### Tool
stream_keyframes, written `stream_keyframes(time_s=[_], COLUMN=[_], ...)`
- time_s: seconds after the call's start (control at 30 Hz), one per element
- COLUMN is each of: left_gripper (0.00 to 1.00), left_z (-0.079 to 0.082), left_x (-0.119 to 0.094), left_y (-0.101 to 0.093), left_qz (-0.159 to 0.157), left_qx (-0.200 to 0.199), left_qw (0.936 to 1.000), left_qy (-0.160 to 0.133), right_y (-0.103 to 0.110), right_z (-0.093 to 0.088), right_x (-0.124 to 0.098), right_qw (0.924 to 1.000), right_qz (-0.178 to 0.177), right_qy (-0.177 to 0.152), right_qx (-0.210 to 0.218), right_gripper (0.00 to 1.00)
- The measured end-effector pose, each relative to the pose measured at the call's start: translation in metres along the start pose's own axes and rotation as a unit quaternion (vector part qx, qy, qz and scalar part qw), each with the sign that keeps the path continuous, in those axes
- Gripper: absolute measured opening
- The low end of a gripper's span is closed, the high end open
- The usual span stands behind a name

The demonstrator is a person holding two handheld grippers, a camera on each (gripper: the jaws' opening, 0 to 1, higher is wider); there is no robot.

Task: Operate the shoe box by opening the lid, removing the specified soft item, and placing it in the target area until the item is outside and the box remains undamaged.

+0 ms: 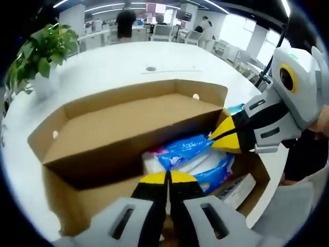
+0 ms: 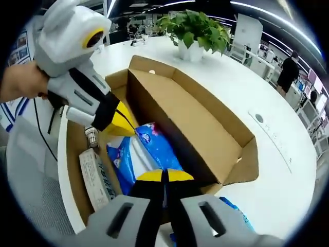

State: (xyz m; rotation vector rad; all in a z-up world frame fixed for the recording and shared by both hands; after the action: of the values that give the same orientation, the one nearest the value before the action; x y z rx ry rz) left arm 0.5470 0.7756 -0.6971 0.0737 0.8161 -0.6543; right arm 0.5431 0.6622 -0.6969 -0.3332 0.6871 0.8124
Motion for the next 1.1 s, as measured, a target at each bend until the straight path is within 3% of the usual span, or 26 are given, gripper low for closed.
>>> stream_keyframes(time_s=[0.73,1.1], left_gripper=[0.0,0.0], left_z=[0.021,0.04], left_x=[-0.036,-0.056], left_y=[-0.004,-0.01], left_qz=[0.007,0.013], left_qx=[0.014,0.026], left_qw=[0.9993,0.9979], left_qy=[-0.034,-0.059], right_y=[0.006,0.005], right_z=[0.034,0.053], right_x=[-0.026,-0.045], right_qw=[0.9991,0.9977], right_qz=[-0.007,-0.014], right_qy=[-0.04,-0.061], right_qx=[-0.014,-0.024], right_gripper=[0.0,0.0])
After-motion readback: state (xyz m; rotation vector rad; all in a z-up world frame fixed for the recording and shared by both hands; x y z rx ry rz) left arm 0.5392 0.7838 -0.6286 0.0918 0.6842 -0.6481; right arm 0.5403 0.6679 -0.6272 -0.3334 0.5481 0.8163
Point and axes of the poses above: the point that each gripper's makers call its tool centre point, and the gripper's own axes: x roughly forward along the fingers, y roughly to its left, z roughly out of its top, the point moved 5 cm from there along -x, roughly backward along the fingers, and after that the axes turned 7 degrees about -y, right-handed, at the moved point
